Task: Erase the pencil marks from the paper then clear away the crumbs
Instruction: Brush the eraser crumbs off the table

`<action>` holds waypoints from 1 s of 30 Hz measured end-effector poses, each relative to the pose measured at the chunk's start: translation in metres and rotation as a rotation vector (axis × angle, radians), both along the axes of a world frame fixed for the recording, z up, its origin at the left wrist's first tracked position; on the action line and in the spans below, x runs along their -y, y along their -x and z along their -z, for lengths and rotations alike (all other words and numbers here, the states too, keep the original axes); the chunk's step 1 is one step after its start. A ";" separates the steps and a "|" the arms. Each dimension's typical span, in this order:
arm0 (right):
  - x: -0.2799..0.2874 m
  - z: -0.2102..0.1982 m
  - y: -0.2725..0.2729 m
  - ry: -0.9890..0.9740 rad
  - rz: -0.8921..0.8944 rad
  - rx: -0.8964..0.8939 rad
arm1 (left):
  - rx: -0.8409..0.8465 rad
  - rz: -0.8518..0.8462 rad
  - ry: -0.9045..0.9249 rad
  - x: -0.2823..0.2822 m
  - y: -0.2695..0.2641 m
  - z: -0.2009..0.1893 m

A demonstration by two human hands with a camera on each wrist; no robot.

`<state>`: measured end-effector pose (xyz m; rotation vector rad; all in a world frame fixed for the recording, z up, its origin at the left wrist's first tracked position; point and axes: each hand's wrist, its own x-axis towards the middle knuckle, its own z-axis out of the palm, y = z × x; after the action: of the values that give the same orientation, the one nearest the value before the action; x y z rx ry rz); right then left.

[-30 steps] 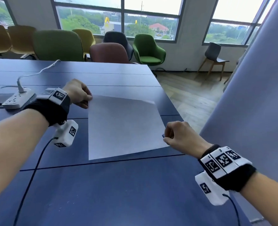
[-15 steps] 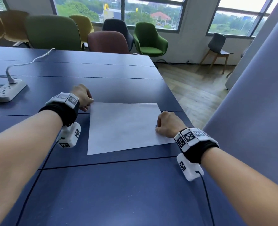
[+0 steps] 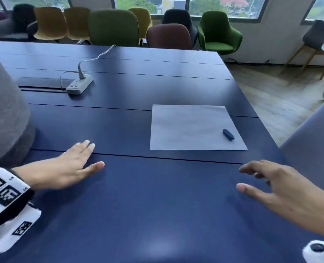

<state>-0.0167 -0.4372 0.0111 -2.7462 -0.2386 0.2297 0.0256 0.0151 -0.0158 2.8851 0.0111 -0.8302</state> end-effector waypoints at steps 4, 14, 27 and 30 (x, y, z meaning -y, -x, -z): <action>0.002 0.023 0.050 0.018 0.019 0.003 | -0.014 0.029 -0.102 0.001 0.039 0.019; -0.046 0.076 0.099 -0.245 0.113 0.340 | -0.111 0.365 0.028 0.128 0.043 0.017; -0.036 0.093 0.111 -0.595 0.124 0.527 | 0.040 0.191 -0.091 0.080 -0.016 0.006; -0.039 0.090 0.111 -0.629 0.152 0.539 | -0.007 0.257 -0.118 0.080 -0.018 0.008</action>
<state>-0.1280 -0.3987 -0.0790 -2.1264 -0.1950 -0.5441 0.0436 -0.0645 -0.0239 3.0370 -0.3267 -0.9082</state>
